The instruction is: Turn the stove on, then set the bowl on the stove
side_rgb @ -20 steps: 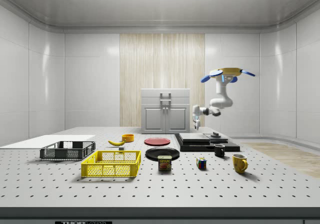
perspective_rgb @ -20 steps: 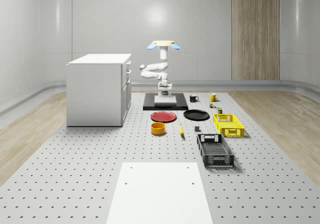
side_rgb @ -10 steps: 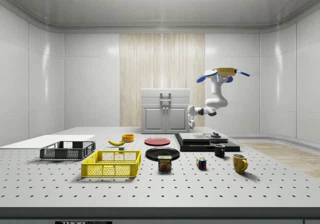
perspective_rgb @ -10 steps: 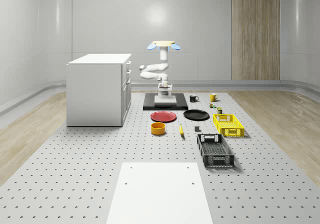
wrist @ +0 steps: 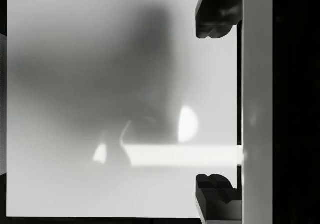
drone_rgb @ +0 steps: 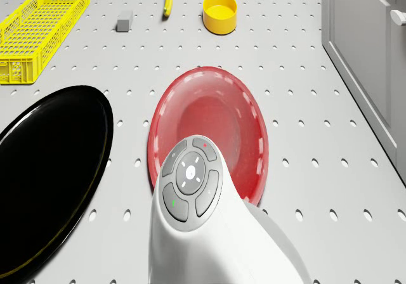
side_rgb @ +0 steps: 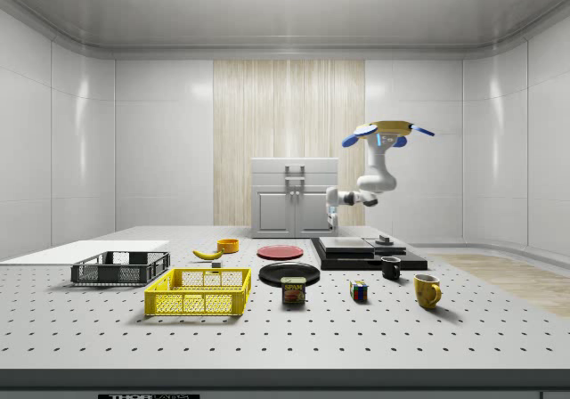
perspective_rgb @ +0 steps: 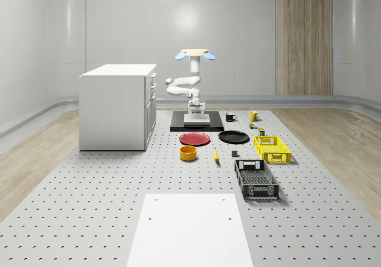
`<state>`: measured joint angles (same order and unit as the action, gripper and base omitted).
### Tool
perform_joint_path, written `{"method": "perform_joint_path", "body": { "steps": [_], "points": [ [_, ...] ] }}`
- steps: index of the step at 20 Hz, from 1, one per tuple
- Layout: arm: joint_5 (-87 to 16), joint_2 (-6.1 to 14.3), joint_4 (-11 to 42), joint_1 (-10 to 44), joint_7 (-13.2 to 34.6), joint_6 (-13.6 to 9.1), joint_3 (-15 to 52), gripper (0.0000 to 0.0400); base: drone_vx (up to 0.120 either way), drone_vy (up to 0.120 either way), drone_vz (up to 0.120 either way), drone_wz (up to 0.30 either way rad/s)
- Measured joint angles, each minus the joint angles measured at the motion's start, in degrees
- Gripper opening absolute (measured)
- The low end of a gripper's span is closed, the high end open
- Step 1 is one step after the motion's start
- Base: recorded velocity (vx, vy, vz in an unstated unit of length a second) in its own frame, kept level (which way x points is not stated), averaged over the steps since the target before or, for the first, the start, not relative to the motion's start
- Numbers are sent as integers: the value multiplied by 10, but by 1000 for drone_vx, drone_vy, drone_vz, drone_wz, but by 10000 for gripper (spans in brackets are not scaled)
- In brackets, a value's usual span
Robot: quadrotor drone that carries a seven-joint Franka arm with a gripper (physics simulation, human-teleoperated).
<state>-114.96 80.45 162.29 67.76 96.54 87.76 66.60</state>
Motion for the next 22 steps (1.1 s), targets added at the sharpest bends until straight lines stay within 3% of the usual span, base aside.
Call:
{"method": "perform_joint_path", "body": {
  "steps": [22],
  "points": [
    [4, 8, -1, 4, 3, 7, 2, 400, 120, -15, 0, 0]
  ]
}}
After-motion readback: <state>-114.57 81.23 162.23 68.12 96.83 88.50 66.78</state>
